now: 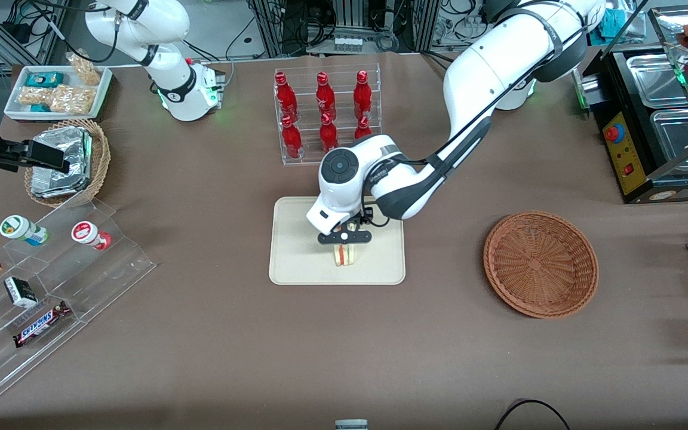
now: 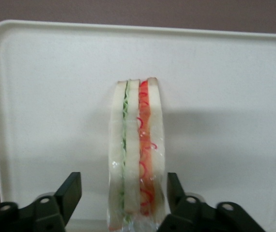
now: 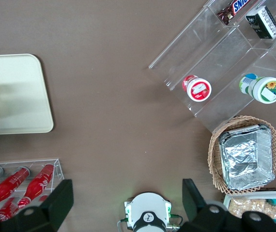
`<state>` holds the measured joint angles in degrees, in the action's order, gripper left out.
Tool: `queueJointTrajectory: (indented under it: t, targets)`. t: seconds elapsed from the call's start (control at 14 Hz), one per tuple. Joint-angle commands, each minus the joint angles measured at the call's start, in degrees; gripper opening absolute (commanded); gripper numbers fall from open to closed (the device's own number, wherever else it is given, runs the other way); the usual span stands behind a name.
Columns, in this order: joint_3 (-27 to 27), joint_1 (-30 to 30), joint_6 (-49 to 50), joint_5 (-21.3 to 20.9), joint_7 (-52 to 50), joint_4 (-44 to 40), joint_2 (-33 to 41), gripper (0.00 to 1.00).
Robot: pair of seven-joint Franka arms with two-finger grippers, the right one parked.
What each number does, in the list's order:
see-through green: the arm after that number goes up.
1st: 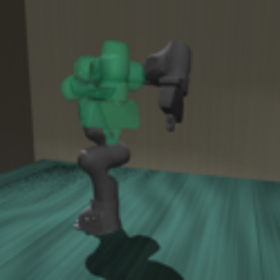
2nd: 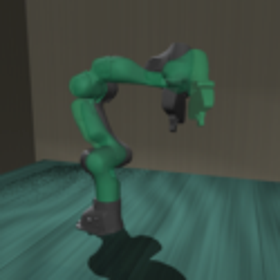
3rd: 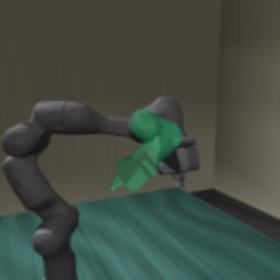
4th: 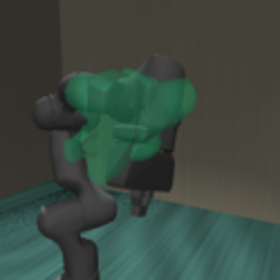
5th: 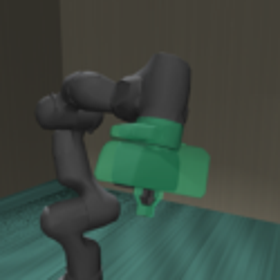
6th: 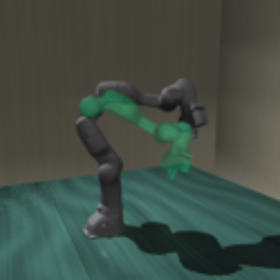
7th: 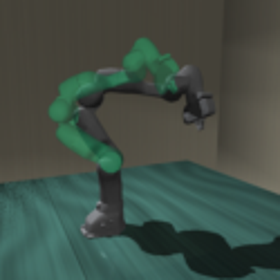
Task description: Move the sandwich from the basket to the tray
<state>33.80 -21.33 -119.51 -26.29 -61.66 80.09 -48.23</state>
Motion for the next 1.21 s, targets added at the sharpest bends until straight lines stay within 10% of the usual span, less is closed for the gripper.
queueJointTrajectory:
  t: [0.0, 0.71, 1.14]
  targets:
    - [-2.0, -0.6, 0.0, -1.0, -0.9, -1.6, 0.1, 1.00]
    - [-1.0, 20.2, 14.2, 2.6, 0.5, 4.1, 16.0, 1.00]
    - [-1.2, 32.2, 24.1, 7.0, 20.5, 3.9, 20.5, 1.00]
